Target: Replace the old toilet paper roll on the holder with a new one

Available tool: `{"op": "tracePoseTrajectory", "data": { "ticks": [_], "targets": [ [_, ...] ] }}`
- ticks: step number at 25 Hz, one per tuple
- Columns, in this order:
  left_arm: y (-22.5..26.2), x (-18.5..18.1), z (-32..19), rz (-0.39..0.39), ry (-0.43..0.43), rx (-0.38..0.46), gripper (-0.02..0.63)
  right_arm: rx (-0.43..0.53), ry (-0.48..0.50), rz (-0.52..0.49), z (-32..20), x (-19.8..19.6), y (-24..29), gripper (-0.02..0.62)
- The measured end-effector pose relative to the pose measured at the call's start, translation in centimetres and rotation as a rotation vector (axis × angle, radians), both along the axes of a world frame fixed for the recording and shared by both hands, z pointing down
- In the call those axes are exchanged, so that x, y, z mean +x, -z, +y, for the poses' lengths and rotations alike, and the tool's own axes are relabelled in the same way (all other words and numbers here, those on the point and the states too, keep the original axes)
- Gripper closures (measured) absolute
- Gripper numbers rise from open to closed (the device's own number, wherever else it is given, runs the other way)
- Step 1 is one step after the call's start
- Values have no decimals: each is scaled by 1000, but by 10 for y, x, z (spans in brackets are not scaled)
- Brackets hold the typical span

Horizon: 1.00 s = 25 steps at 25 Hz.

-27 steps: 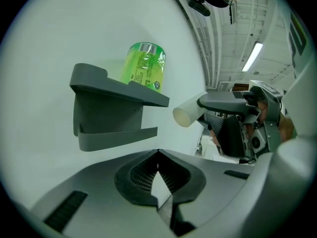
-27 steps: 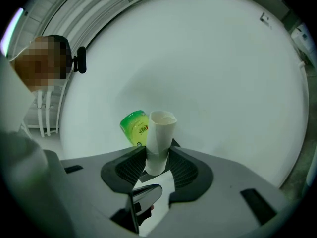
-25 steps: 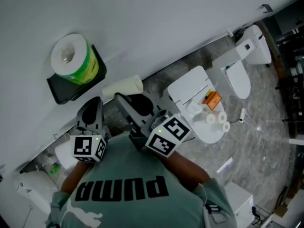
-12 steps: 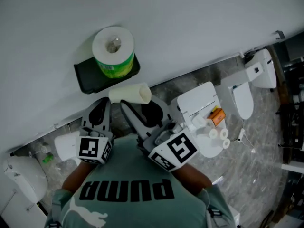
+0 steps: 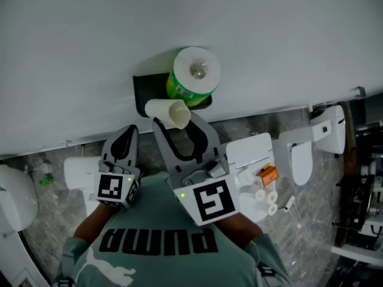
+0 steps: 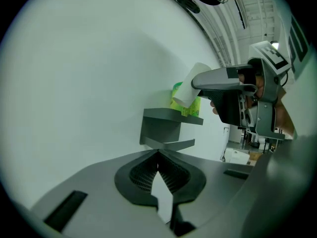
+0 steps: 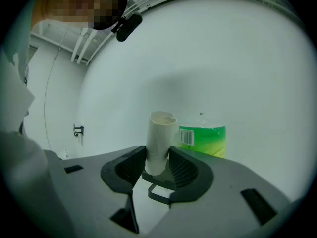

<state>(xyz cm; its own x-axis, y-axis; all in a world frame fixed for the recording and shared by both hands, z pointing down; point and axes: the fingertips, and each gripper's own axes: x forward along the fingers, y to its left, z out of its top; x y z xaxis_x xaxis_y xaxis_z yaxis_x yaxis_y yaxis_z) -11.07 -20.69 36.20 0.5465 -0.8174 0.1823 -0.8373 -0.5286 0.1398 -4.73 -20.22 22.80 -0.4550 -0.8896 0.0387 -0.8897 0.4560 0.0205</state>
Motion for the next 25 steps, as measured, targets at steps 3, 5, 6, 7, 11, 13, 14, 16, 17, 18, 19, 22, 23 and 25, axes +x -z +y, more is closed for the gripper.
{"op": "tracePoseTrajectory", "data": {
  "ticks": [3, 5, 6, 7, 11, 13, 14, 16, 17, 18, 19, 22, 23, 25],
  "targets": [
    [1, -13, -1, -4, 31, 4, 603, -11, -6, 61, -7, -11, -3, 440],
    [2, -21, -1, 0, 48, 5, 603, -15, -17, 95, -12, -15, -5, 440],
    [3, -23, -2, 7, 55, 9, 603, -15, -24, 112, -14, -16, -6, 440],
    [4, -25, -2, 12, 61, 12, 603, -16, -30, 129, -16, -17, -7, 440],
    [7, -31, -4, 19, 67, 24, 603, -42, -41, 211, -25, -22, -14, 440],
    [6, -32, -4, 26, 56, 38, 603, -61, -42, 247, -28, -25, -19, 440],
    [5, -32, -4, 29, 53, 41, 603, -68, -44, 262, -29, -26, -20, 440],
    [5, -33, -4, 32, 53, 41, 603, -76, -56, 272, -31, -26, -22, 440],
    [5, -34, -4, 34, 53, 42, 603, -80, -63, 269, -32, -26, -22, 440],
    [5, -34, -5, 36, 52, 42, 603, -83, -69, 264, -34, -26, -22, 440],
    [5, -34, -5, 35, 52, 41, 603, -85, -74, 260, -35, -25, -22, 440],
    [2, -35, -6, 31, 52, 31, 603, -84, -84, 255, -39, -25, -22, 440],
    [1, -35, -6, 30, 49, 32, 603, -83, -87, 254, -39, -25, -22, 440],
    [3, -34, -7, 28, 41, 39, 603, -85, -94, 247, -41, -26, -22, 440]
  ]
}}
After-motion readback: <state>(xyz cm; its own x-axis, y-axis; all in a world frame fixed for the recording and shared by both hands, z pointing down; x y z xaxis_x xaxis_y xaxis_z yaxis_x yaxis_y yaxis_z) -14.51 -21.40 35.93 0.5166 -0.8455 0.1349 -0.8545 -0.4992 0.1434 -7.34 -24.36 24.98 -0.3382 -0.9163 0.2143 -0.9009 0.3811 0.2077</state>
